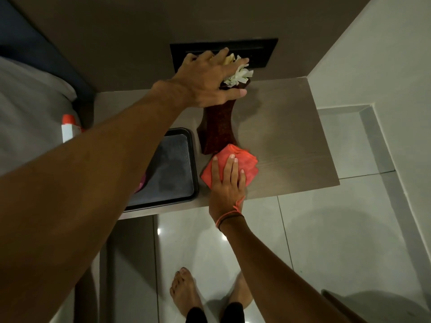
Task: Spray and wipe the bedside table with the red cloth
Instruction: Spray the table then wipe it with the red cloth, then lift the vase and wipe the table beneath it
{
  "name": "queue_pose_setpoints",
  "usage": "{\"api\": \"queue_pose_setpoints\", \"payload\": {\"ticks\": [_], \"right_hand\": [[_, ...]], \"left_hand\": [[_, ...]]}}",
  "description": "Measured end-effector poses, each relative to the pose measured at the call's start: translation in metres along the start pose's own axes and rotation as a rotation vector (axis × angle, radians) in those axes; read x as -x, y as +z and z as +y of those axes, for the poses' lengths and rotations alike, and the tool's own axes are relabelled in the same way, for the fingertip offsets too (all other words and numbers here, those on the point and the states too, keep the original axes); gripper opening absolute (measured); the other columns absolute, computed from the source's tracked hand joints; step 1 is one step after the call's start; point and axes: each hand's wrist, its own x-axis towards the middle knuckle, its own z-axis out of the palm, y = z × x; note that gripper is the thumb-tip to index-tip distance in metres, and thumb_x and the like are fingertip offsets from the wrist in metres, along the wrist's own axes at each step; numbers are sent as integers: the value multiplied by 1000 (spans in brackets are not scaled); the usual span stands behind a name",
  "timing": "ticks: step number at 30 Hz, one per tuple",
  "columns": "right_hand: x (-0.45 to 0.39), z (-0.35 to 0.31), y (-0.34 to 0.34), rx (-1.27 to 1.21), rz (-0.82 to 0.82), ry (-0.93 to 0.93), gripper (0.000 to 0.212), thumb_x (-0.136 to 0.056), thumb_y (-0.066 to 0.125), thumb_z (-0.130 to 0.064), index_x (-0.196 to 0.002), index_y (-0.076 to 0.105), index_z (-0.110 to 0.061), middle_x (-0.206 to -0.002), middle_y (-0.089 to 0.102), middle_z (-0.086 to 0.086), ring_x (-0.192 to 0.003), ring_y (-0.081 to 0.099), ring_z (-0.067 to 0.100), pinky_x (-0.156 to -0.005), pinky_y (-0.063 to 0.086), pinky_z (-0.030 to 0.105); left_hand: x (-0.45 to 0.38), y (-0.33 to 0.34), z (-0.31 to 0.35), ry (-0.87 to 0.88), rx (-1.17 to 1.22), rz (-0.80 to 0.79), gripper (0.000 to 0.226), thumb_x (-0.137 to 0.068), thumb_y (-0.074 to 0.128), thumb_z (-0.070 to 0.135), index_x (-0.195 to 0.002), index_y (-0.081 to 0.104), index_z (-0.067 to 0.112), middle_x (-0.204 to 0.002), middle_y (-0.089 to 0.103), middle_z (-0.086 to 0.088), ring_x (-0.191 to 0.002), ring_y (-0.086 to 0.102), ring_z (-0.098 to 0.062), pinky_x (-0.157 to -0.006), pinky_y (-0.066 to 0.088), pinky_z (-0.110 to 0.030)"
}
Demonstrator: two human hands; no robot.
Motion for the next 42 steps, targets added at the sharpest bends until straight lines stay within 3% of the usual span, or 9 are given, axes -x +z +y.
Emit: {"api": "queue_pose_setpoints", "payload": {"ticks": [5,13,17,20,27,30,33,36,42], "right_hand": [[-5,15,3,33,-243,-150,84,-100,57,-32,-165,7,-16,-171,4,26,-160,4,41,-130,4,53],[-21,70,-53,-124,-452,-519,48,-88,61,-17,-136,65,-24,-161,46,3,-152,37,18,-129,9,40],[6,77,-76,-737,-646,-127,19,-94,62,-13,-99,80,-12,-103,76,6,-101,68,23,-96,53,32],[22,74,-86,-1101,-673,243,11,-80,65,-5,-87,73,-9,-78,66,-2,-77,63,13,-63,48,4],[46,66,-96,-1820,-937,480,46,-64,56,4,-99,80,-15,-92,78,9,-79,77,21,-66,62,31],[30,52,-98,-1811,-1016,472,48,-63,58,6,-99,83,-12,-94,79,10,-83,77,22,-75,62,36],[8,29,-104,-1786,-990,457,54,-73,50,15,-121,67,-2,-102,71,17,-90,71,27,-88,56,42],[-12,2,-109,-1671,-897,440,44,-88,47,18,-125,62,-1,-105,66,21,-86,66,28,-82,55,41],[-28,-46,-84,-1648,-628,633,47,-92,64,9,-138,55,12,-139,58,38,-107,60,36,-106,49,59]], "left_hand": [[0,3,1,3,-24,16,83,-90,32,74,-161,14,36,-169,19,-18,-150,28,-42,-119,25,-66],[14,11,14,-7,-69,74,81,-90,30,74,-161,15,37,-169,21,-16,-149,31,-39,-117,29,-63],[32,25,31,-8,-123,147,80,-92,31,74,-161,15,37,-170,20,-14,-149,30,-38,-116,29,-62],[47,37,43,-24,-144,167,81,-90,29,75,-161,14,38,-171,17,-14,-151,27,-39,-118,25,-65],[76,40,51,-96,37,306,83,-92,44,69,-161,22,30,-172,11,-16,-159,15,-31,-127,8,-61],[124,51,52,-218,498,591,70,-94,53,59,-154,42,23,-161,39,-11,-148,38,-20,-126,27,-38],[174,73,52,-429,1001,448,58,-94,49,63,-142,53,31,-138,61,8,-123,56,3,-104,43,-10],[202,104,45,-578,1375,202,47,-93,61,52,-133,62,28,-124,71,9,-110,68,-3,-88,55,-18],[205,140,26,-943,1448,386,46,-93,69,15,-137,57,10,-128,69,-12,-116,67,-30,-88,60,-34]]}}
